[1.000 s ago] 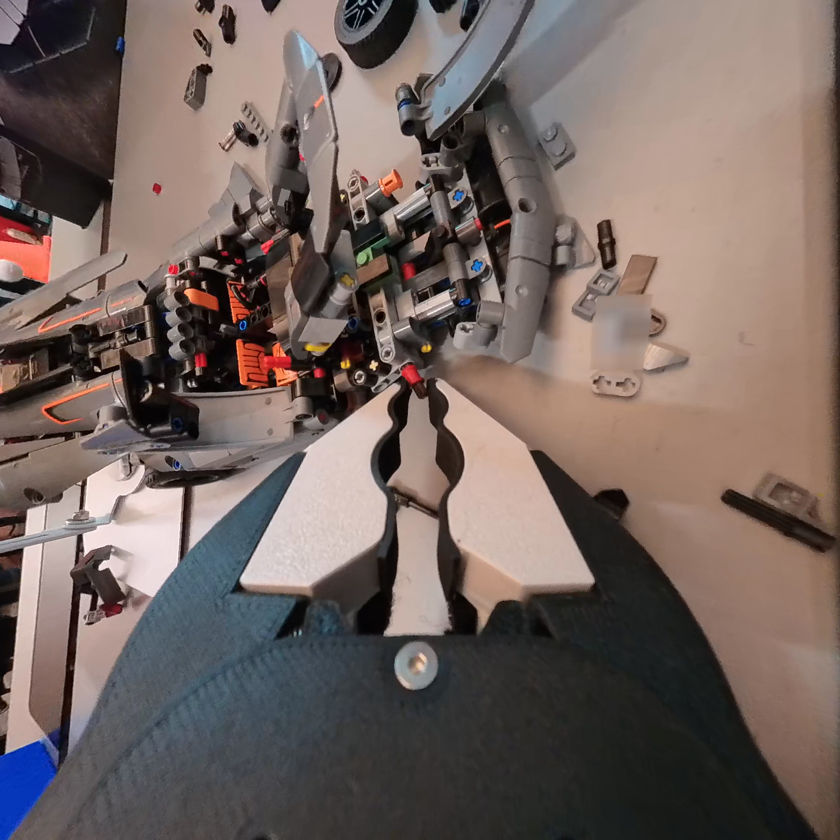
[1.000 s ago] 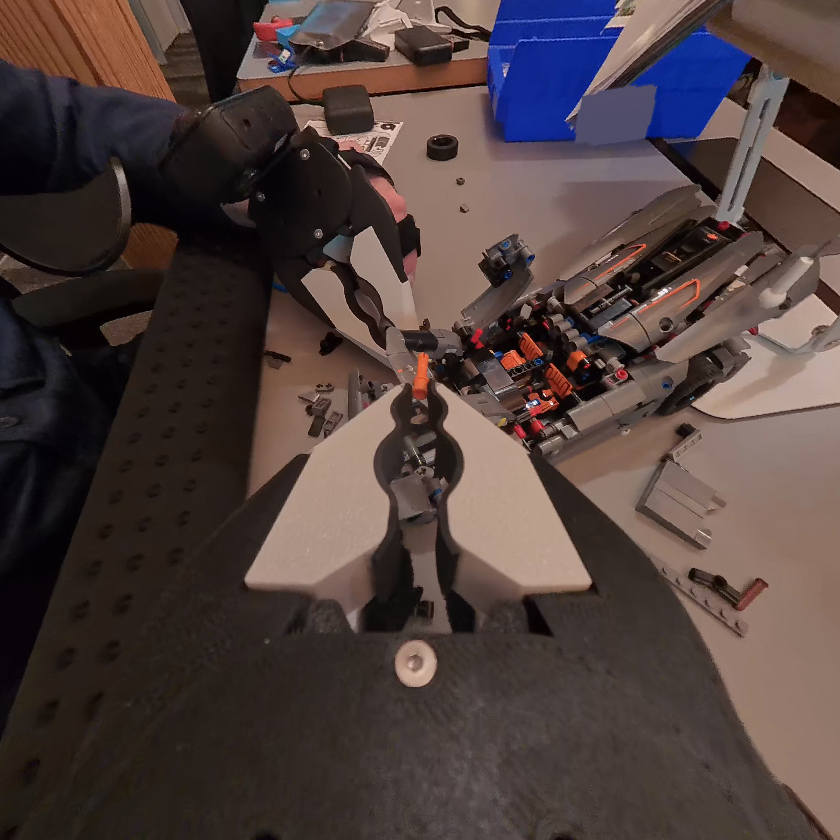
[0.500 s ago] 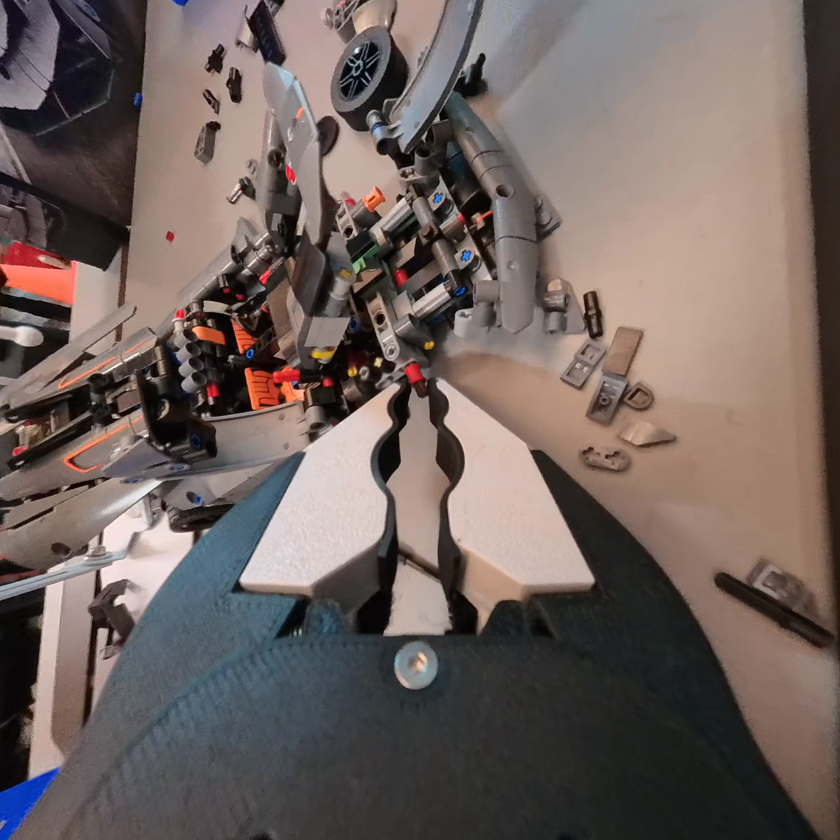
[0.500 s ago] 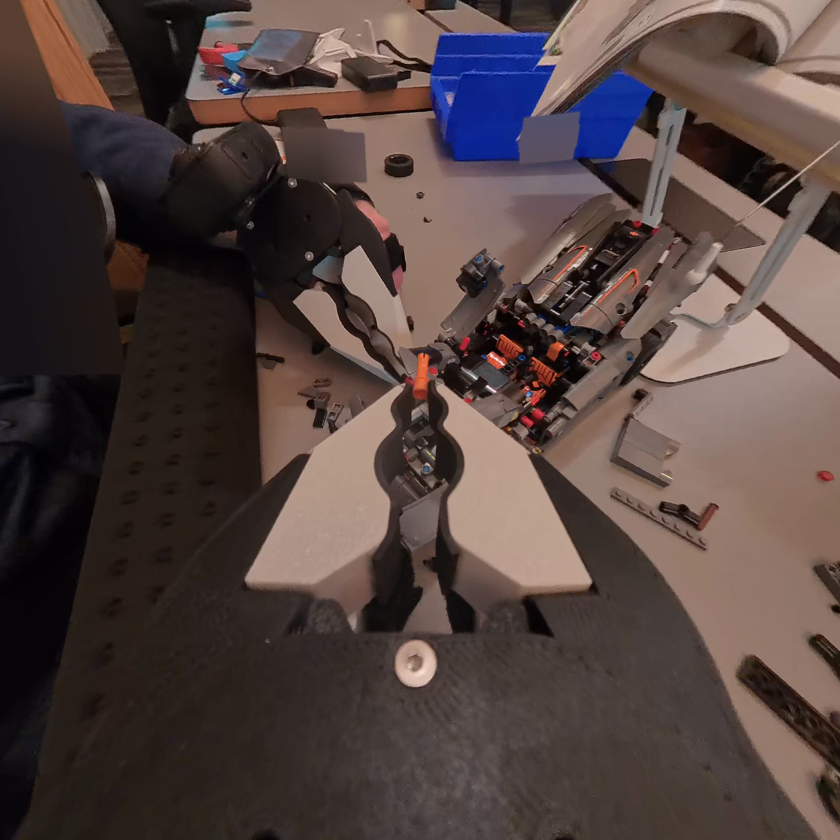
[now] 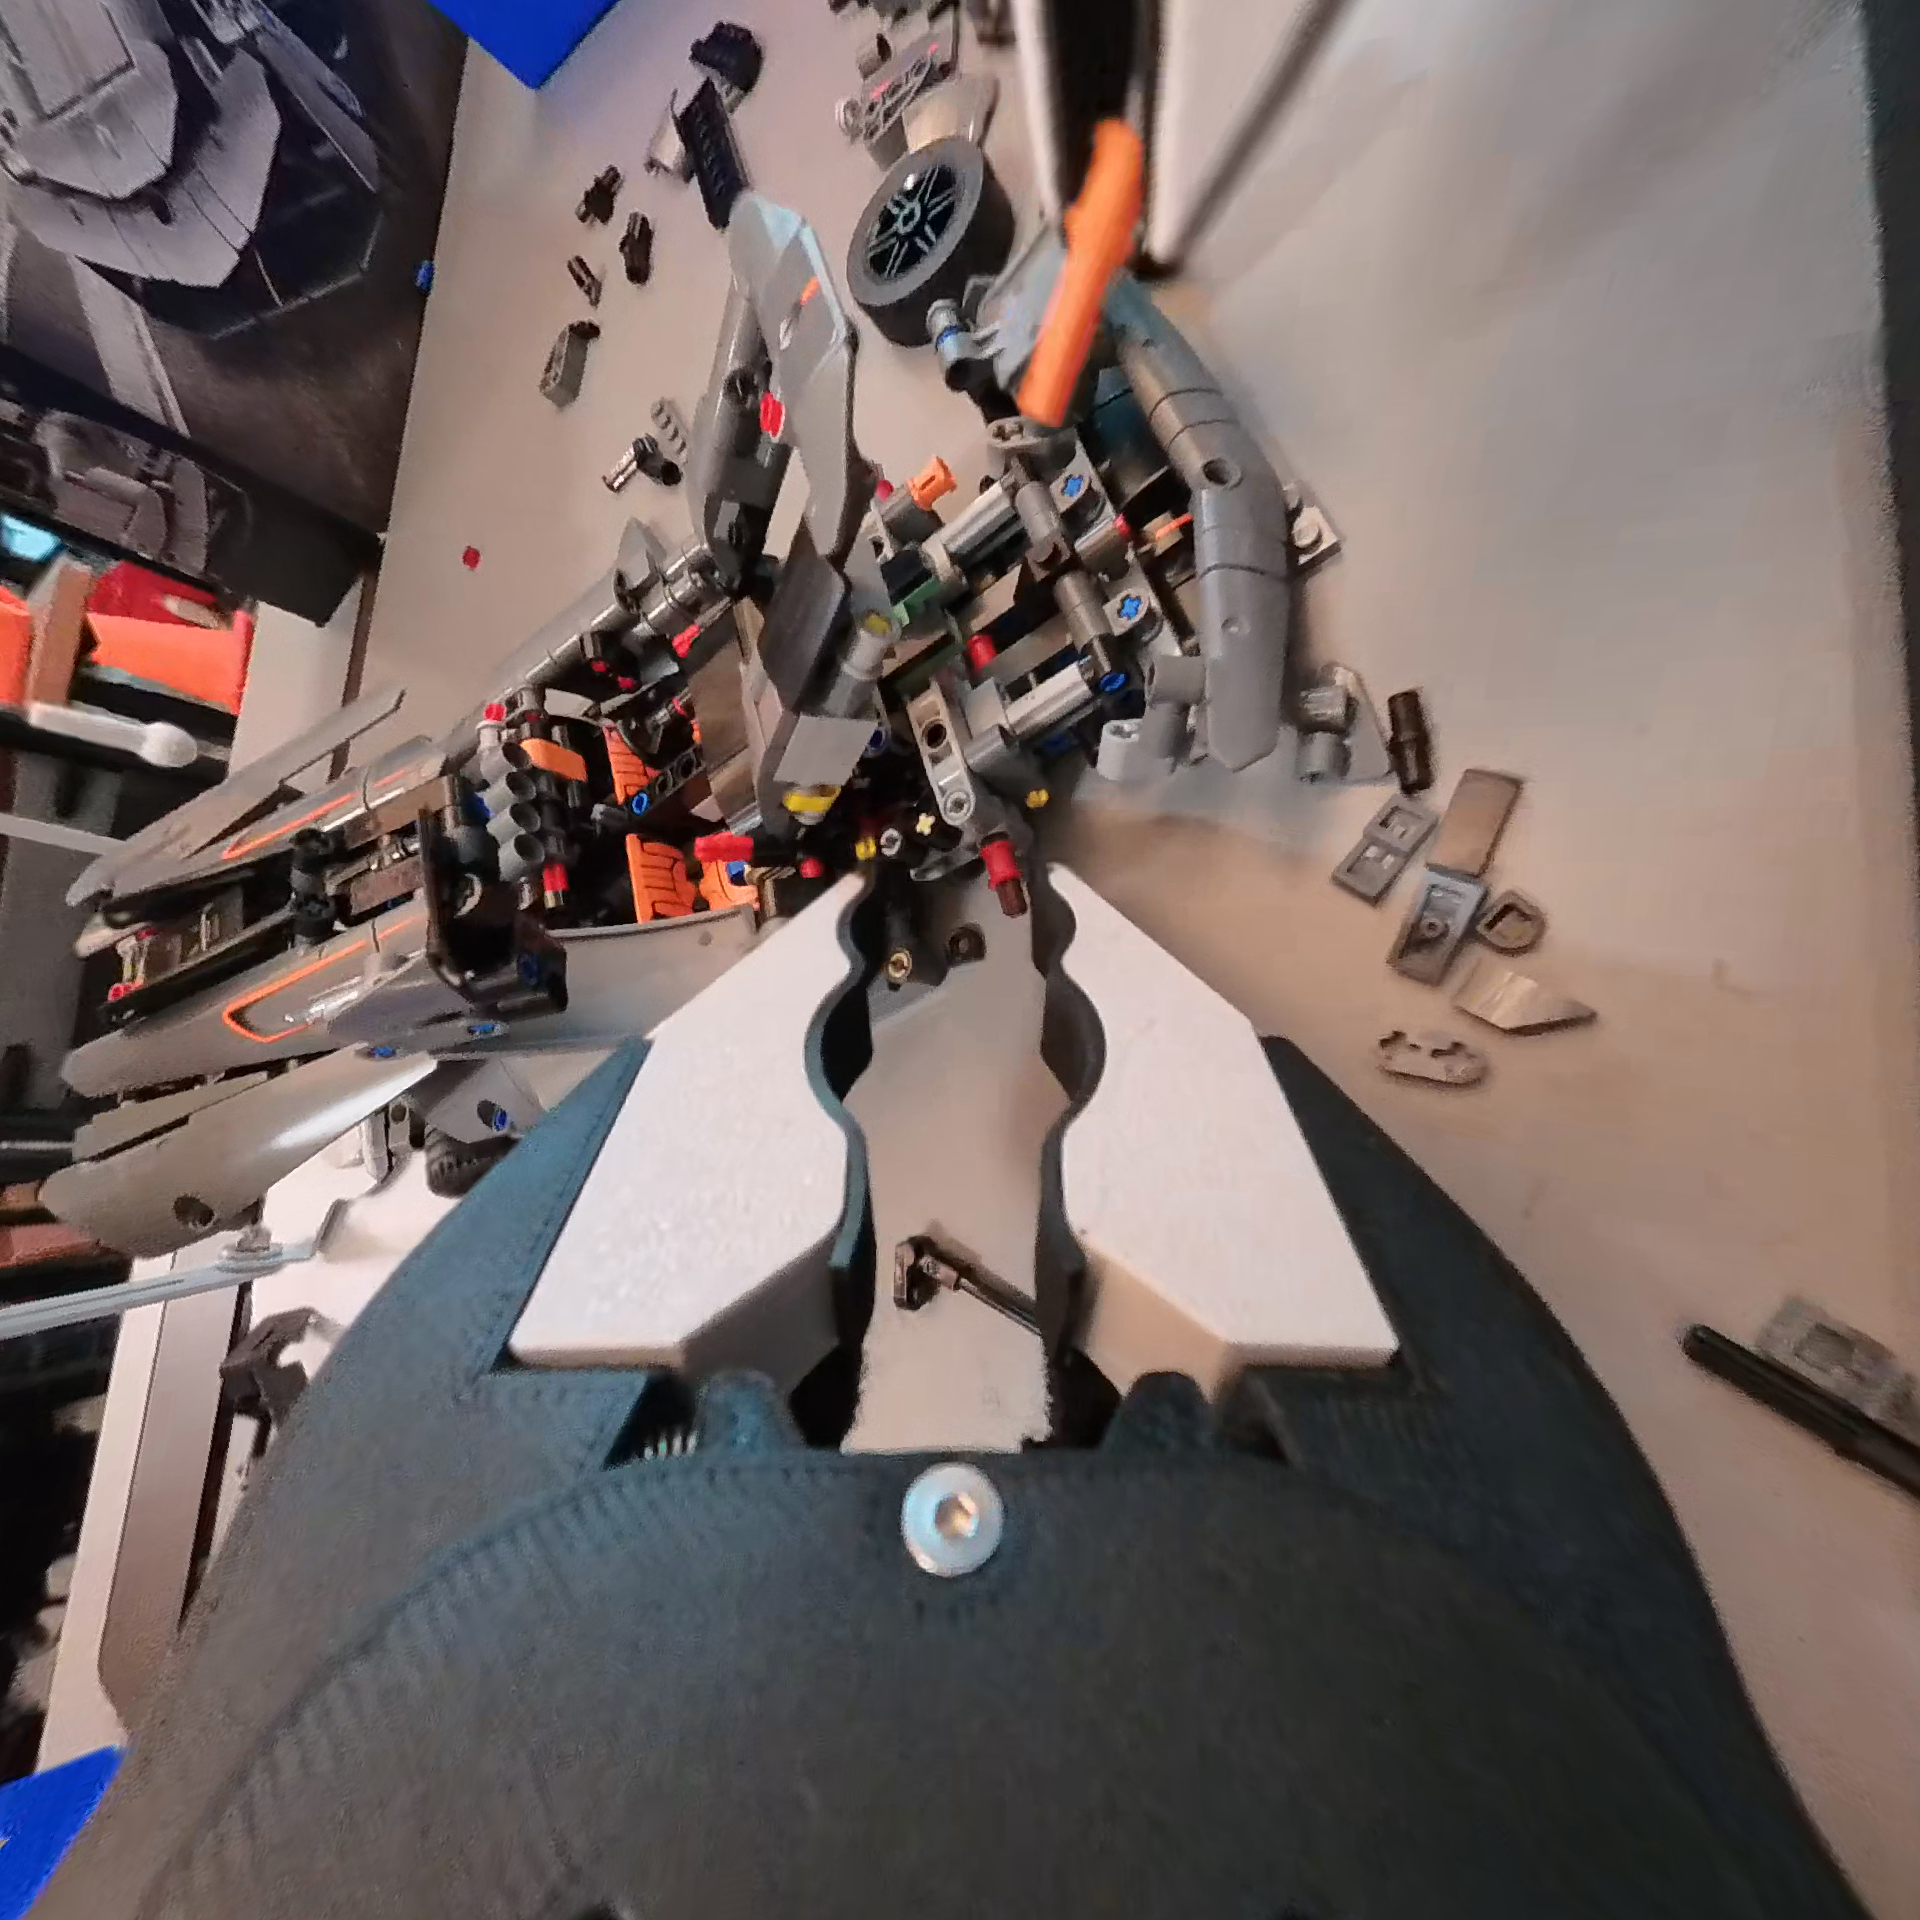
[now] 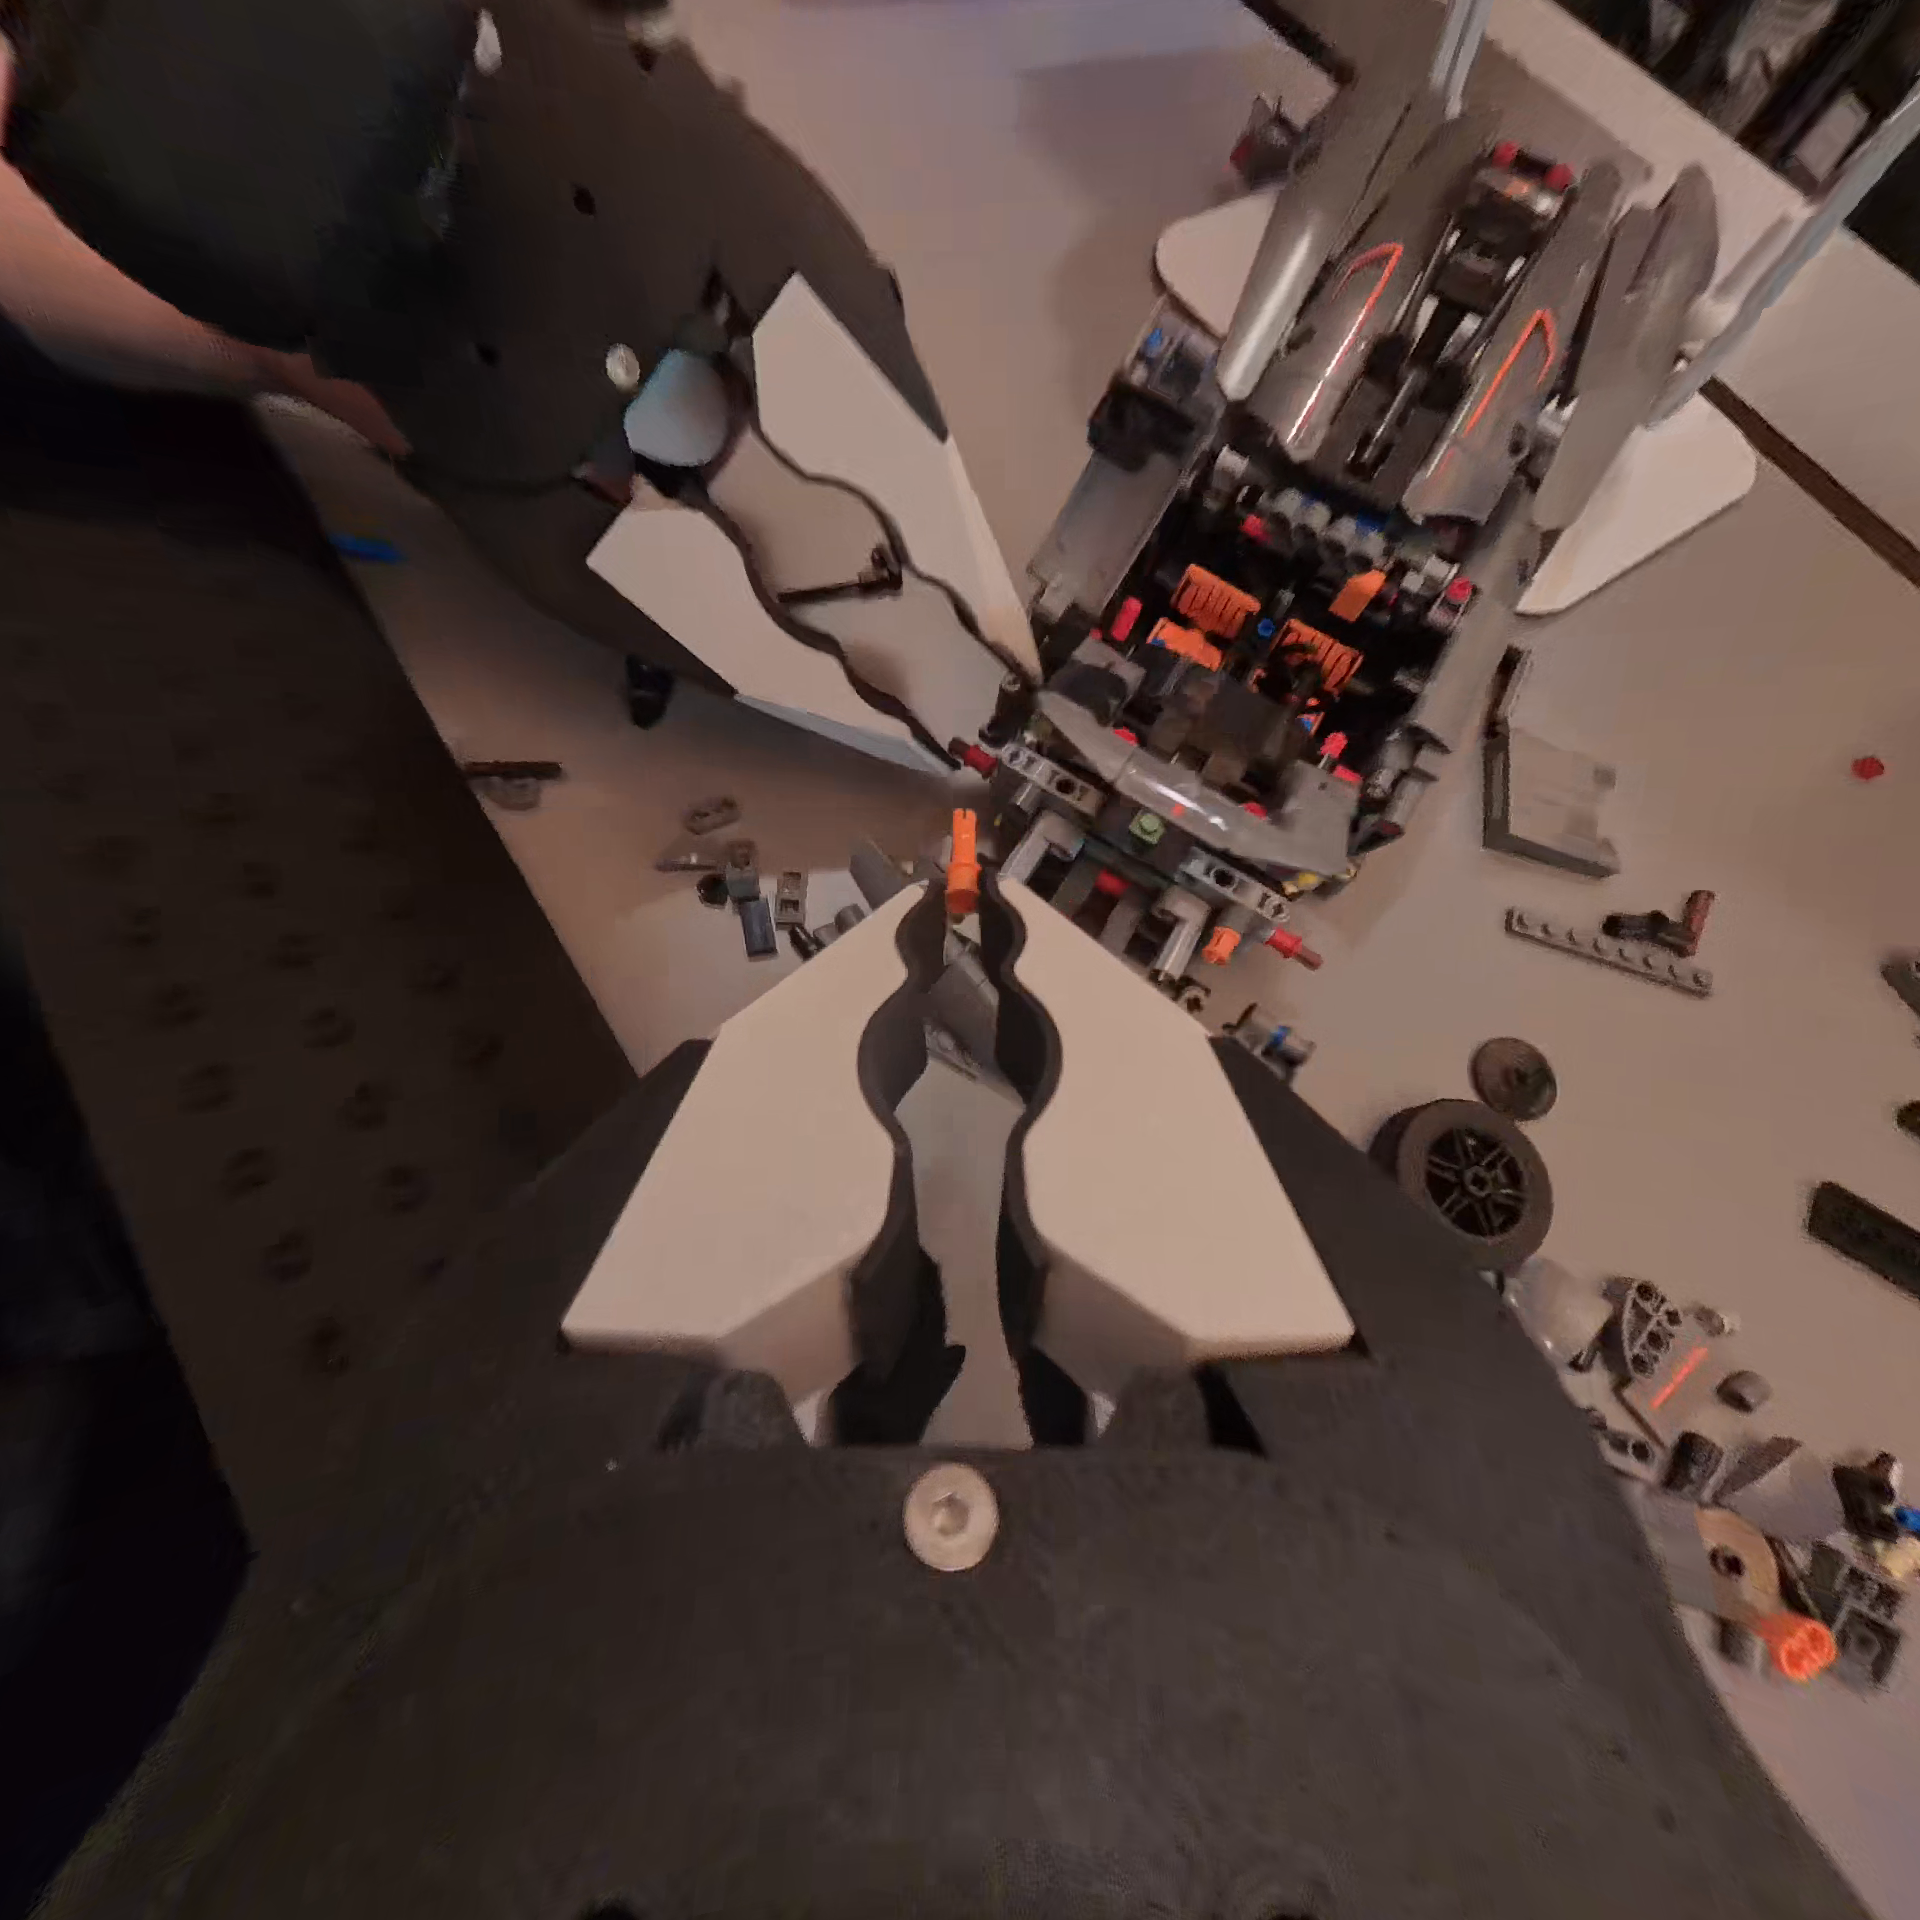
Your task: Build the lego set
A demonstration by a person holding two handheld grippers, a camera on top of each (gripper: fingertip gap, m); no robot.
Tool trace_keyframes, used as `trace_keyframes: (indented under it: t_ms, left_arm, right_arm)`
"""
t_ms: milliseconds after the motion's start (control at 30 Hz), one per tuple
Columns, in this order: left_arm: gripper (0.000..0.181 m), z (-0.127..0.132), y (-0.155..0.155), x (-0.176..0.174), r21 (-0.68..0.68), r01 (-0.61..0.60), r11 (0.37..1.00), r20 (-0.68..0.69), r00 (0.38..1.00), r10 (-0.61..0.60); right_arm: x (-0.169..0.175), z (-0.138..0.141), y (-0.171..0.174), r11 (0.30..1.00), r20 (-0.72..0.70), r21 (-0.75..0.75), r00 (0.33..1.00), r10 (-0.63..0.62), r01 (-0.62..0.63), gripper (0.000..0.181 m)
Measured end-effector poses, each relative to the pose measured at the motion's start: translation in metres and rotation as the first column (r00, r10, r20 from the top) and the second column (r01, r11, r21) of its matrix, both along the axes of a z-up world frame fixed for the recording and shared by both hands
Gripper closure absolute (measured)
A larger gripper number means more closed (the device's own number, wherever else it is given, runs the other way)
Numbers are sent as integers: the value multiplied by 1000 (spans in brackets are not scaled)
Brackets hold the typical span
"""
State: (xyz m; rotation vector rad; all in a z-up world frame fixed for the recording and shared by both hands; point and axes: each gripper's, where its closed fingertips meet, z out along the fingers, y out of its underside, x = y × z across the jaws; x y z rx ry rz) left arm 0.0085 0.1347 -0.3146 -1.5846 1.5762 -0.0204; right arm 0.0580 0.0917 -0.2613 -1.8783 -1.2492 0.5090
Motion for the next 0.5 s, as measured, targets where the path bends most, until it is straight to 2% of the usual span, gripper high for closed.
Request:
trace_keyframes:
  t_ms: [167, 367, 500]
  left_arm:
    - [155, -2, -3, 3, -43, 17, 999, 31, 999, -16]
    - [152, -3, -3, 8, -45, 26, 999, 31, 999, -25]
    - [156, -4, -5, 9, -67, 32, 997, 49, 998, -29]
  right_arm:
    - [-9, -22, 8, 988, 99, 43, 984, -150, 146, 178]
    - [-12, -37, 20, 971, 139, 27, 961, -241, 239, 178]
    - [-16, -48, 24, 967, 186, 16, 950, -251, 253, 178]
